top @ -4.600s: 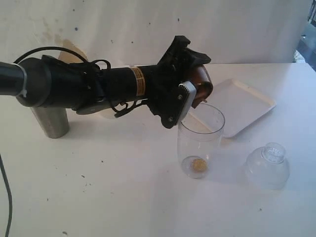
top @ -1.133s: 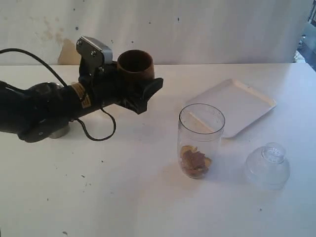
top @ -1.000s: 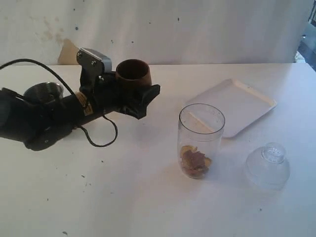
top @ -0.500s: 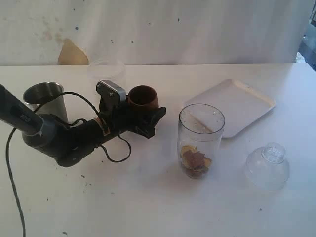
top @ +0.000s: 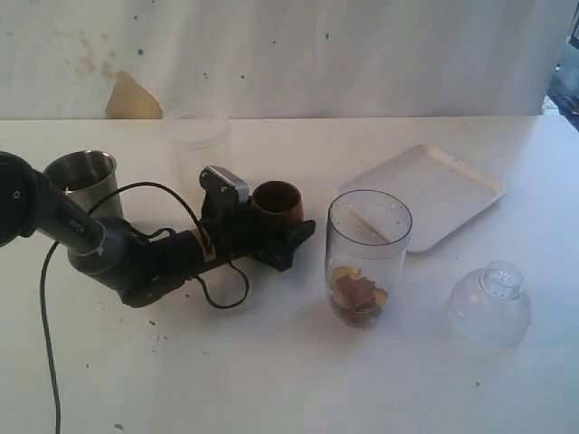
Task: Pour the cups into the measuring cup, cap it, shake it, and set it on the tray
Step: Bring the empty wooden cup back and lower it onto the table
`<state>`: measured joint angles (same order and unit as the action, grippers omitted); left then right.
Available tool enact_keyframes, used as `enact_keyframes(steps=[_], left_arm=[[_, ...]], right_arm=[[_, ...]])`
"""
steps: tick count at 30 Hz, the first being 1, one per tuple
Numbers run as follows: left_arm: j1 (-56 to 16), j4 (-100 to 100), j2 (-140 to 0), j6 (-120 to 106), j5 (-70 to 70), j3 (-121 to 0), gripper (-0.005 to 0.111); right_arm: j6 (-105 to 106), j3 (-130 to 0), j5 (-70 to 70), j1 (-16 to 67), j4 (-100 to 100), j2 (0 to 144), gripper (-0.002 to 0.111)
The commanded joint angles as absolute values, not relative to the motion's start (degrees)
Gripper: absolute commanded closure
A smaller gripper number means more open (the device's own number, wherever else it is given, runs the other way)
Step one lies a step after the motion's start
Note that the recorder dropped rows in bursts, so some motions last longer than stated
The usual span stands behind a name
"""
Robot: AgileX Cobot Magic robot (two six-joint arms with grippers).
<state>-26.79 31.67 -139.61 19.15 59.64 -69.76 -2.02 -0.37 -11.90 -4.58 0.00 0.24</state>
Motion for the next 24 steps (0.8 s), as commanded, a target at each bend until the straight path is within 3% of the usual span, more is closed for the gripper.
enact_keyframes(steps=[1, 8, 12, 24], left_arm=[[-26.5, 32.3, -139.4, 19.6, 57.8, -70.2, 0.056], [-26.5, 32.3, -139.4, 19.6, 58.4, -70.2, 0.017], [-26.5, 32.3, -139.4, 19.6, 59.4, -70.2, 0.004], [-26.5, 32.3, -138.2, 19.5, 62.3, -70.2, 0.002]], right_arm=[[-2.2, 0.0, -11.6, -4.5, 0.0, 0.0, 0.108], [-2.2, 0.0, -11.6, -4.5, 0.0, 0.0, 0.108], [-2.2, 0.0, -11.6, -4.5, 0.0, 0.0, 0.108], [-2.2, 0.0, -11.6, -4.5, 0.0, 0.0, 0.108]])
